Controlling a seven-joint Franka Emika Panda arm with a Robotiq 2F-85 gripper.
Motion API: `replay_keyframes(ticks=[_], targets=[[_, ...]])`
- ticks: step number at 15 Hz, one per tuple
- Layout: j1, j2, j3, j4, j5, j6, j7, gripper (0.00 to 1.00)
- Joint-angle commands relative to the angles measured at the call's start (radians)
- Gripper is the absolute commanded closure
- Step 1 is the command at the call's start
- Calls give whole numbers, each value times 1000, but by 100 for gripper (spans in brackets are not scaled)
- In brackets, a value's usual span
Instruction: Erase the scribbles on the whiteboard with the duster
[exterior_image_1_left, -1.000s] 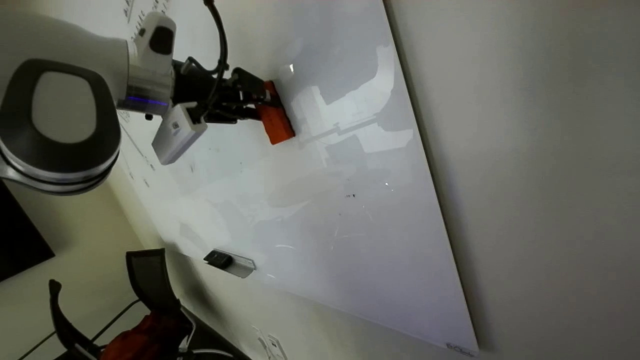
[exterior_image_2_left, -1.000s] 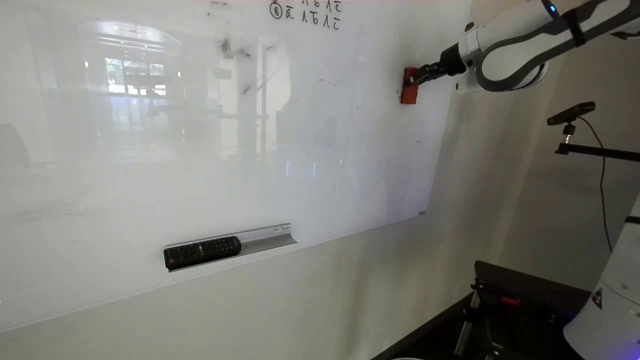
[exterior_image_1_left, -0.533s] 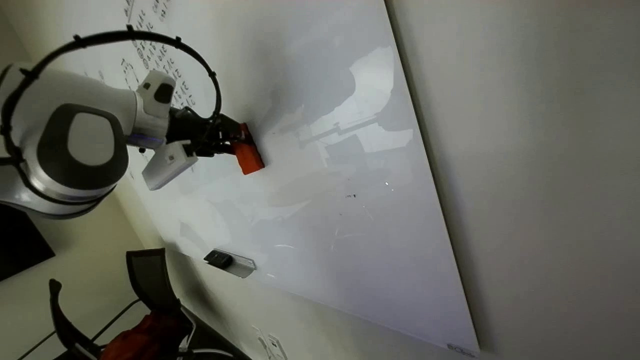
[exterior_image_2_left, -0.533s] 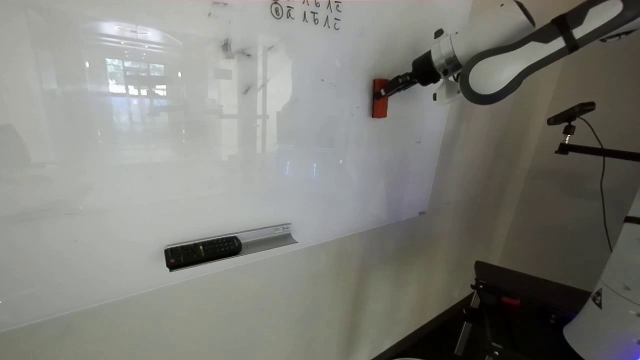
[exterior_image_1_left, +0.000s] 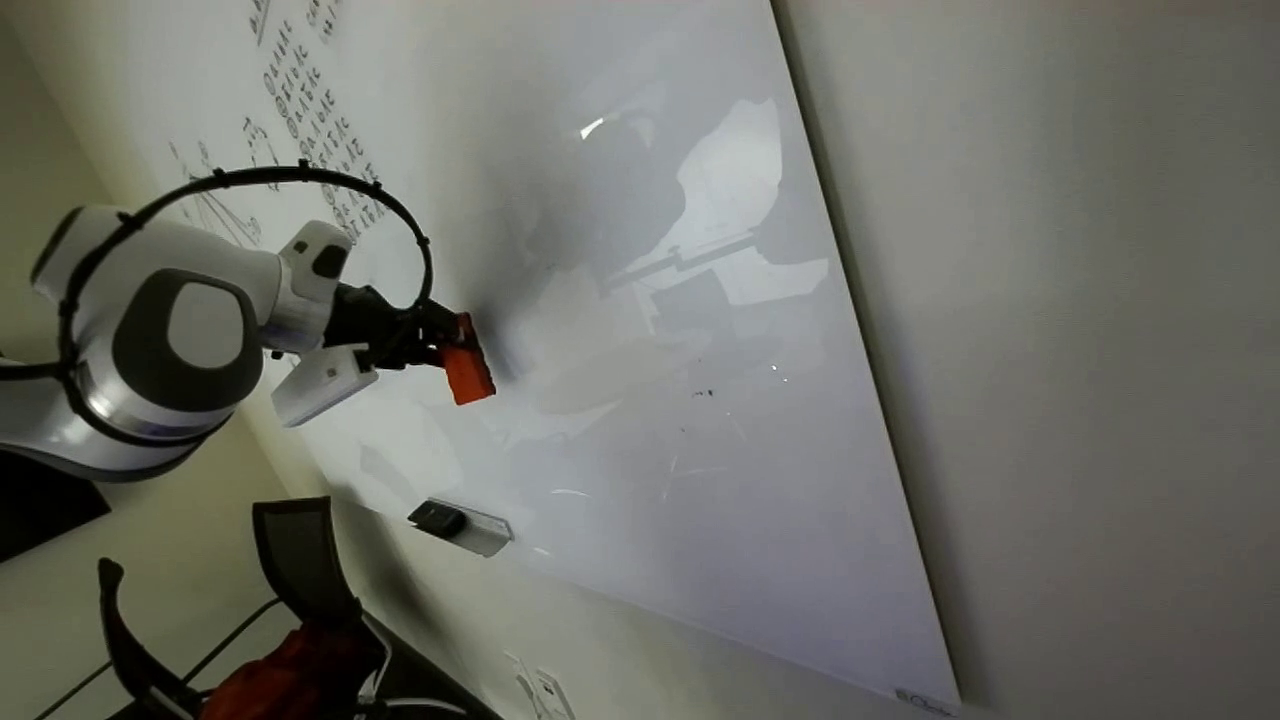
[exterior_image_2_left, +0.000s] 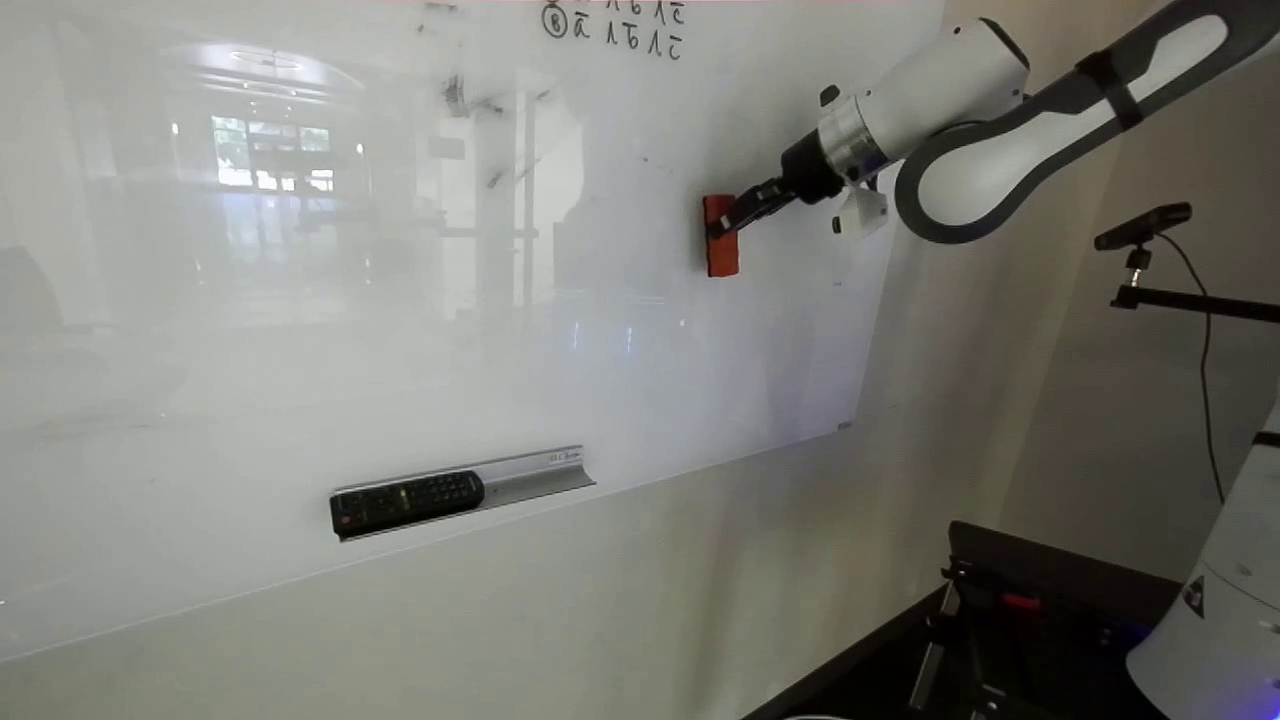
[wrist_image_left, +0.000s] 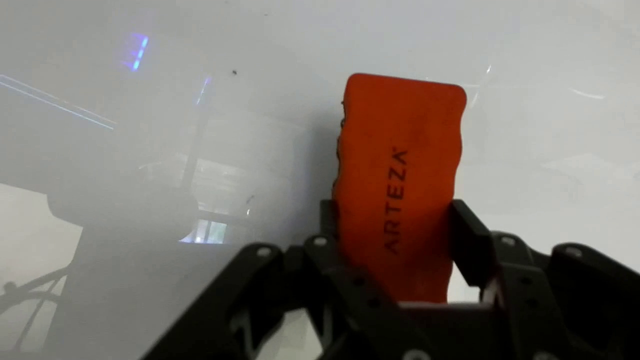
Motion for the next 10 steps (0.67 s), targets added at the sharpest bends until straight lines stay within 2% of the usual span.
replay_keyframes(ticks=[1, 4, 5, 6, 10], targets=[[-7, -1, 8, 0, 0, -2, 3, 45], [-14, -2, 11, 0, 1, -3, 3, 45], [-16, -2, 11, 0, 1, -3, 3, 70], [-42, 3, 38, 10, 17, -29, 33, 70], [-216, 26, 255, 17, 19, -48, 165, 70]])
